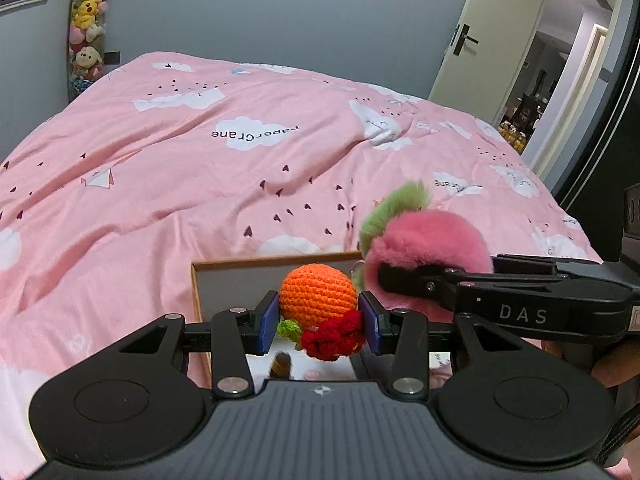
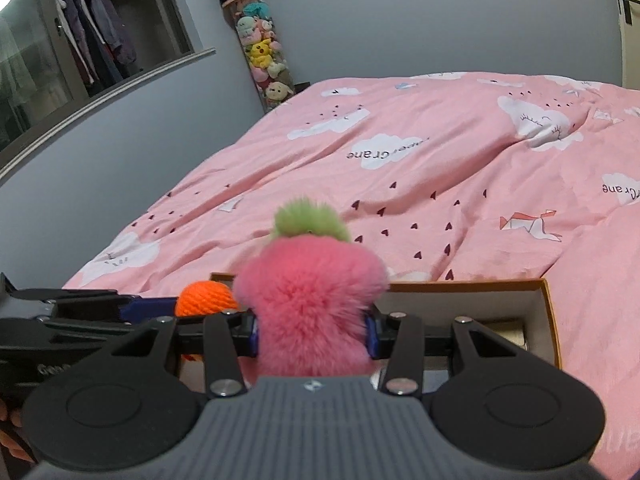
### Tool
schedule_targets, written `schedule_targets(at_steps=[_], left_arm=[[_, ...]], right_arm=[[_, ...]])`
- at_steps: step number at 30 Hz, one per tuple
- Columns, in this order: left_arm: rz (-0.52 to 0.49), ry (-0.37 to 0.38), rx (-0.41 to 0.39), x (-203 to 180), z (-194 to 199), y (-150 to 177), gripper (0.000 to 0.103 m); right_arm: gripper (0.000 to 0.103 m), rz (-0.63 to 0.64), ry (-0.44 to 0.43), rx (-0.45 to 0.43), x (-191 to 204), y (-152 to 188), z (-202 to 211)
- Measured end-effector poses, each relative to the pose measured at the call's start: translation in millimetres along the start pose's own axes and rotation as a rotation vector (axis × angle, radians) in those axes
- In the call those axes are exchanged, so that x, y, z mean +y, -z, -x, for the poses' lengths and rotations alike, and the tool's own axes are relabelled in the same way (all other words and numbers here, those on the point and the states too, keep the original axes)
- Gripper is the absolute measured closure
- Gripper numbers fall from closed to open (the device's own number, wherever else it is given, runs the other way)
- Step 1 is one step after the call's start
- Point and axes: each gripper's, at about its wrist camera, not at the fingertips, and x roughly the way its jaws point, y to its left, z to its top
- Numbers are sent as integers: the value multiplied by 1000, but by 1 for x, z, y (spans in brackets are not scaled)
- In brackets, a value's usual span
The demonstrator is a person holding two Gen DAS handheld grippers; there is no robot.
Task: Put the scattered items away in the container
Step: 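Lower the orange crocheted fruit and pink pom-pom into the orange box, opening both tools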
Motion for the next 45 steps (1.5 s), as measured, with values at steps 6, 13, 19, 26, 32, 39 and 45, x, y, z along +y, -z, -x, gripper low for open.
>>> schedule_targets(at_steps=[6, 13, 19, 26, 32, 39, 45], left_arm=[[-34, -26, 36, 6, -17, -9, 54], [-54, -28, 73, 10, -28, -4, 54], [-93, -34, 111, 7, -41, -2, 54], [-140, -66, 160, 4, -53, 1, 54], [-225, -126, 222, -5, -67, 6, 54], [-275, -196, 265, -13, -77, 10, 53], [-302, -209, 252, -17, -75, 11, 51]], right_arm=[[55, -41, -44, 89, -11, -2, -31], [55, -40, -17, 211, -14, 12, -67], [50, -34, 9, 276, -16, 20, -83], [51, -22, 29, 256, -18, 23, -68], [51, -22, 76, 140, -16, 29, -17], [50, -32, 136, 31, -21, 47, 41], [50, -76, 181, -7, -34, 63, 70]])
